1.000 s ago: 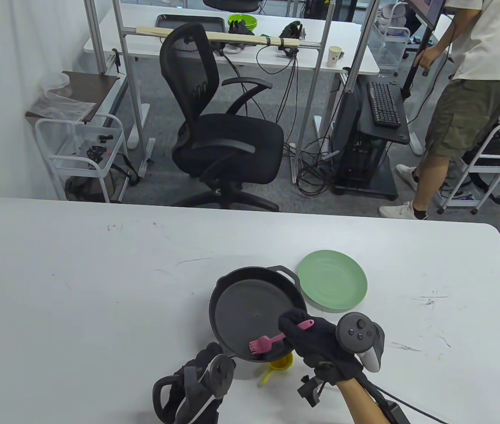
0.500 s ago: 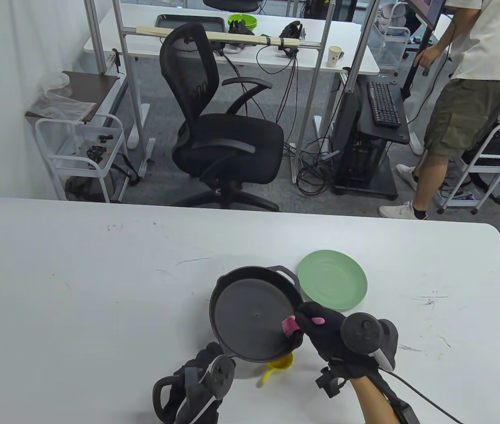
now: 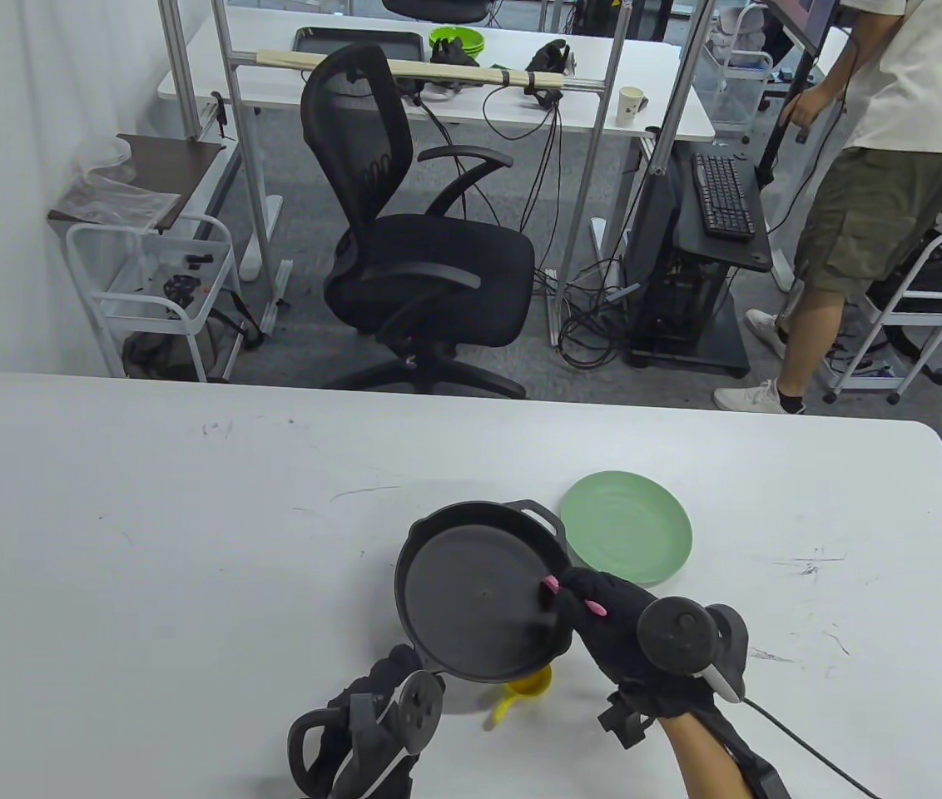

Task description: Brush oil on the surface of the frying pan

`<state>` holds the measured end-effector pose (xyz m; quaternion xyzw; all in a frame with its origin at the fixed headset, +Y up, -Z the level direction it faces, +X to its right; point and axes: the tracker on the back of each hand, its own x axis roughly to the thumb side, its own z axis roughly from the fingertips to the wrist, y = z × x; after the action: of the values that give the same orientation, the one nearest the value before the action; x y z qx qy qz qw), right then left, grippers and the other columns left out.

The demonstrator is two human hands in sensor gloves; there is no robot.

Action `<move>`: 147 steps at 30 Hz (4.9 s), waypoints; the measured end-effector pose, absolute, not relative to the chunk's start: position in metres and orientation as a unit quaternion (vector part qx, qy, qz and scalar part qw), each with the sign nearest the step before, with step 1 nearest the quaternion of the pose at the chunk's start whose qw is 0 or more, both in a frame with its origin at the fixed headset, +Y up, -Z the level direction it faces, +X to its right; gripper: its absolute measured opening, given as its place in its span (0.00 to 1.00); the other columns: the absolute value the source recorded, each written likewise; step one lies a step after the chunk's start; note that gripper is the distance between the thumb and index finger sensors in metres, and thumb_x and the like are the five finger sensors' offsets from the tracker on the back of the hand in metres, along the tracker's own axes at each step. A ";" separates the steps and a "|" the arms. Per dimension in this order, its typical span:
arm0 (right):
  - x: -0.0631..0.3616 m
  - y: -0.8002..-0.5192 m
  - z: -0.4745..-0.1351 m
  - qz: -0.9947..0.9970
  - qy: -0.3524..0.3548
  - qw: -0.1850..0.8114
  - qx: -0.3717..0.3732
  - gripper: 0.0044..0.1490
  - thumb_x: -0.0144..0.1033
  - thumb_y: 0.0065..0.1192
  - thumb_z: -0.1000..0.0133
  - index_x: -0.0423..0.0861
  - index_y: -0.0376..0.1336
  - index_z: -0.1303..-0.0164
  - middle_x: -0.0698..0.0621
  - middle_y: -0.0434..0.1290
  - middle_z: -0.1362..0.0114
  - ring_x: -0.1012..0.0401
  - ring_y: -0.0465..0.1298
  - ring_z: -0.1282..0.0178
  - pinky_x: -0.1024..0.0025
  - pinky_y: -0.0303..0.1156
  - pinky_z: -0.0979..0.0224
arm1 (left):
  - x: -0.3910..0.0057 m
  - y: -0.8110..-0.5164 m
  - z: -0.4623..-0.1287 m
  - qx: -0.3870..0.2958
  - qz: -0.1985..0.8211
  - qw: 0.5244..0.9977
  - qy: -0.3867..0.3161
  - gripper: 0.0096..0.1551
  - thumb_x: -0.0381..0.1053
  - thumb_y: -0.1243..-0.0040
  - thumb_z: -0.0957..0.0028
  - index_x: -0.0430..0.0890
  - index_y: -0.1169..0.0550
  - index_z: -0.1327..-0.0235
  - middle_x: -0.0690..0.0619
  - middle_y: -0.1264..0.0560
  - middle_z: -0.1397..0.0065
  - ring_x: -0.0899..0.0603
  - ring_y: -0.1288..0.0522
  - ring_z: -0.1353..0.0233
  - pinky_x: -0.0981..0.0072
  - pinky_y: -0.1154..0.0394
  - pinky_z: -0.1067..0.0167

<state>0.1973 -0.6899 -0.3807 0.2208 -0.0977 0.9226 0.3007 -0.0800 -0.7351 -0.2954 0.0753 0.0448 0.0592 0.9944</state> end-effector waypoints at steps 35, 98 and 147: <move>0.199 -0.702 -0.390 0.888 -0.016 0.407 0.212 0.27 0.51 0.62 0.35 0.45 0.69 0.34 0.37 0.82 0.46 0.60 0.81 0.62 0.67 0.80 0.60 | -0.074 -0.735 -0.294 0.077 0.039 0.996 0.028 0.37 0.66 0.40 0.49 0.43 0.23 0.35 0.57 0.16 0.61 0.53 0.18 0.72 0.61 0.18 0.70; 0.203 -0.685 -0.379 0.917 -0.139 0.301 0.221 0.27 0.51 0.60 0.35 0.48 0.68 0.31 0.37 0.80 0.40 0.58 0.81 0.58 0.65 0.80 0.56 | -0.077 -0.736 -0.294 0.074 0.057 0.995 0.030 0.37 0.65 0.42 0.48 0.42 0.23 0.34 0.57 0.16 0.61 0.53 0.18 0.72 0.61 0.18 0.70; 0.222 -0.738 -0.402 0.867 -0.006 0.483 0.121 0.24 0.53 0.63 0.36 0.46 0.73 0.45 0.42 0.83 0.61 0.67 0.78 0.74 0.74 0.79 0.72 | -0.114 -0.738 -0.303 0.059 0.058 0.990 0.113 0.37 0.64 0.41 0.48 0.42 0.23 0.34 0.55 0.16 0.61 0.52 0.18 0.72 0.60 0.19 0.70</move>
<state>0.2223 -0.7380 -0.4017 0.1209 -0.0060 0.8674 0.4826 -0.1143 -0.7385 -0.3031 0.0589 0.1130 0.0582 0.9901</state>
